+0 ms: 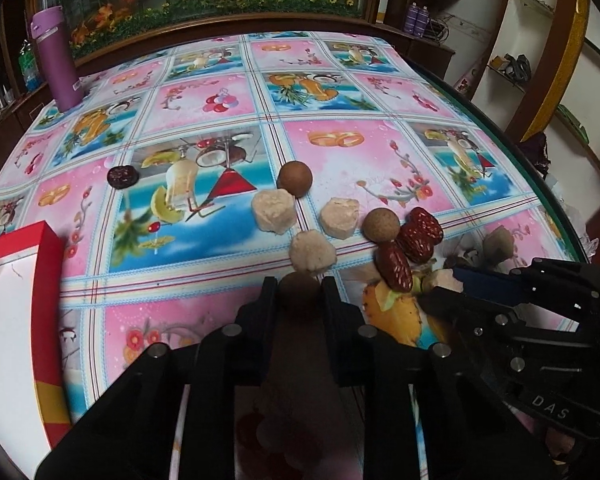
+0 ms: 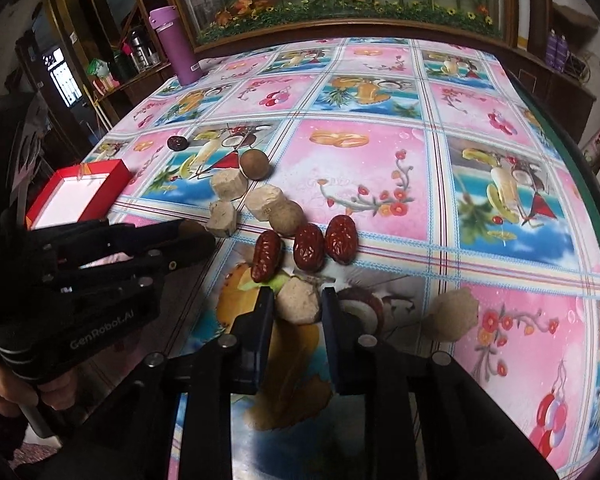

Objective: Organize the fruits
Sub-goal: 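Grasp a beige round cake with the right gripper while the left grasps a brown nut, then carry the cake and nut into the tray and open both grippers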

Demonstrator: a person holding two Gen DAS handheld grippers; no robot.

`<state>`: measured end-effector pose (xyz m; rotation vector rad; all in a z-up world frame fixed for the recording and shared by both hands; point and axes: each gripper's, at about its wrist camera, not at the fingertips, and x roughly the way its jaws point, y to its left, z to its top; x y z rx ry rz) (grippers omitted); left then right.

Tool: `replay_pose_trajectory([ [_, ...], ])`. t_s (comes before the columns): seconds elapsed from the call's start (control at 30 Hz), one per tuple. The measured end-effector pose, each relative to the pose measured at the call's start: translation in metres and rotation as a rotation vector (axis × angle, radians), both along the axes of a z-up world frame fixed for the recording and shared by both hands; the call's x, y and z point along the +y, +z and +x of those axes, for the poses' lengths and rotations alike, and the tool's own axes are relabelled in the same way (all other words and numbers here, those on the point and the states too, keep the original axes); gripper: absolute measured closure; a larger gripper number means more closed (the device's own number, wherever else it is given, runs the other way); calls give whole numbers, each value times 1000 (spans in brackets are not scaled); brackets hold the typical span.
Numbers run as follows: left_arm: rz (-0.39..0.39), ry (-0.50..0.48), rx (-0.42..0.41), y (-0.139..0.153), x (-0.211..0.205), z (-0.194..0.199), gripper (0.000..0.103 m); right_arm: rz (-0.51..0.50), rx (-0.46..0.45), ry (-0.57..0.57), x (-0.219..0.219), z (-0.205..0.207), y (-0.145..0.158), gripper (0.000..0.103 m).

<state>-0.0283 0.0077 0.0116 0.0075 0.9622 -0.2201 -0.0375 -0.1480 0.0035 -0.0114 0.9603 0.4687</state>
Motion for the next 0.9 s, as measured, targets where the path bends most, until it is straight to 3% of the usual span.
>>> replay_pose_trajectory([
  [0.27,-36,66,-88,40,26,-44,80,64,-39,63,22,-18,22,81],
  [0.53,22,211,-171,83,97,-94,79,113,-84,223,109,-32,49,81],
  [0.7,73,328,-183,85,152,-113,79,125,-90,317,174,-43,57,81],
  [0.9,99,455,-155,67,210,-120,79,114,-67,378,232,-53,49,81],
])
